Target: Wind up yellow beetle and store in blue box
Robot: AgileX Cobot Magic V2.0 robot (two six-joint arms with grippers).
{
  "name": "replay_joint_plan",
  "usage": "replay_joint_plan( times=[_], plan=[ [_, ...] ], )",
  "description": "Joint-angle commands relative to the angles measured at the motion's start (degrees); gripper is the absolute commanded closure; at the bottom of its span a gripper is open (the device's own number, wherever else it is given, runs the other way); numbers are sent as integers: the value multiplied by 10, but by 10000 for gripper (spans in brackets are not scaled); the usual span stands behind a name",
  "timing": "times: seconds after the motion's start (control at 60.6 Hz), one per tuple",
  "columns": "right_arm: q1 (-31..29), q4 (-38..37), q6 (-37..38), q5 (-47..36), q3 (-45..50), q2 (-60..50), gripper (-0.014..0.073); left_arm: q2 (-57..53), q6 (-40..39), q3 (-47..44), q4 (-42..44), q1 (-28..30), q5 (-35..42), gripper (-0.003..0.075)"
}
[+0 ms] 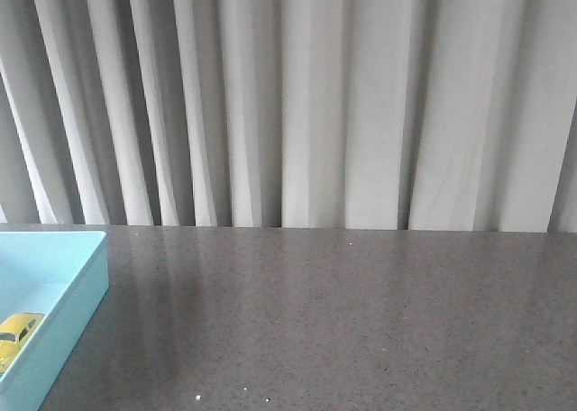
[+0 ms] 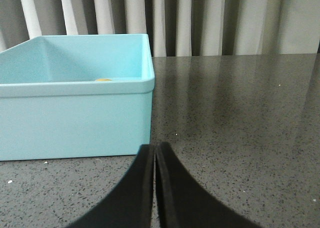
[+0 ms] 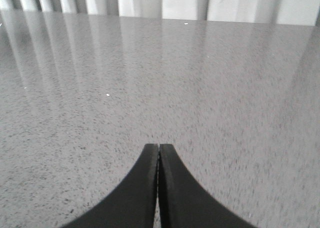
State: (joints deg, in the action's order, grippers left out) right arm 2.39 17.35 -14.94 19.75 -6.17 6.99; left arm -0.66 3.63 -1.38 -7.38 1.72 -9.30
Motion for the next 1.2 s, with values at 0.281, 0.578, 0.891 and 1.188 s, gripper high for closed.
replay_joint_plan(
  times=[0.281, 0.578, 0.891, 1.188],
  plan=[
    [-3, -291, 322, -146, 80, -82, 601, 3, -5, 4, -4, -4, 39, 722],
    [-3, -348, 397, -128, 80, -82, 601, 3, -5, 4, -4, -4, 39, 722],
    [-32, -287, 398, -128, 80, -82, 601, 3, -5, 4, -4, -4, 39, 722],
    [-32, -289, 398, -128, 80, -82, 601, 3, -5, 4, -4, -4, 39, 722]
  ],
)
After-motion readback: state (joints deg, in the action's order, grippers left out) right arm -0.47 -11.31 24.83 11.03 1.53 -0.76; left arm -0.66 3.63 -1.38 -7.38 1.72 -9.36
